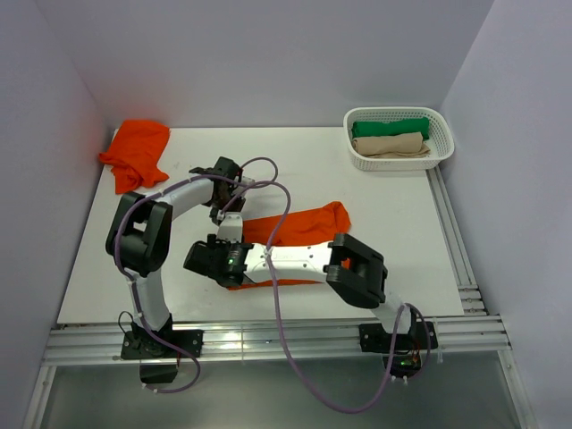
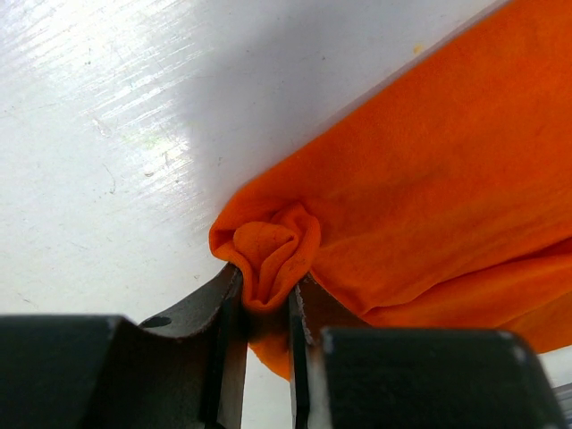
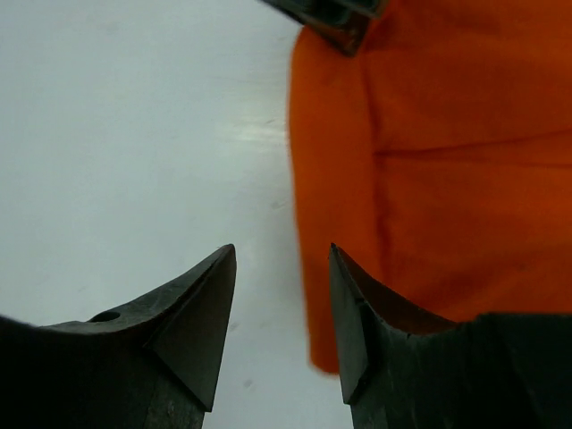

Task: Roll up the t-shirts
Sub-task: Roll the tshirt

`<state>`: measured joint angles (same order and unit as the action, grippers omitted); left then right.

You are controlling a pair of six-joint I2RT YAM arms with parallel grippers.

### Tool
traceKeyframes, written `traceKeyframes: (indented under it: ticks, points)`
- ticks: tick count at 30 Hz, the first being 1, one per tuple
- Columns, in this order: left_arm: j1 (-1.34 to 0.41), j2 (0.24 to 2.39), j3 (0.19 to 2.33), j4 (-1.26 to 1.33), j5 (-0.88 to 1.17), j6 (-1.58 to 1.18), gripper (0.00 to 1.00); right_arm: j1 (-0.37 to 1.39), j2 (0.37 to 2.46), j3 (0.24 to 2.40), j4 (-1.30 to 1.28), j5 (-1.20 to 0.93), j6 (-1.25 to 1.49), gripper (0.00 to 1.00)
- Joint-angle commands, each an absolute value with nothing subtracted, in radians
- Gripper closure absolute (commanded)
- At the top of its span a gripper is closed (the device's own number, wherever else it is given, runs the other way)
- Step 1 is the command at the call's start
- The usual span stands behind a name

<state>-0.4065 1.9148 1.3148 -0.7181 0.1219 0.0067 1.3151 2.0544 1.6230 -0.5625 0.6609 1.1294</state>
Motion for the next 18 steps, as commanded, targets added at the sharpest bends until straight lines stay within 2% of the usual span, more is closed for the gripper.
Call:
traceKeyframes:
  ticks: [1, 9, 18]
  points:
    - [-0.419, 1.939, 1.342, -0.723, 0.092, 0.012, 0.94, 1.281, 2.098, 1.637, -0.542, 0.773, 1.063, 0.47]
    - [-0.428, 1.948, 1.353, -0.73, 0.084, 0.008, 0.93, 1.27, 2.207, 1.707, -0.601, 0.744, 1.077, 0.47]
    - [-0.433, 1.954, 1.358, -0.736, 0.081, 0.011, 0.93, 1.29, 2.168, 1.741, -0.716, 0.821, 1.127, 0.47]
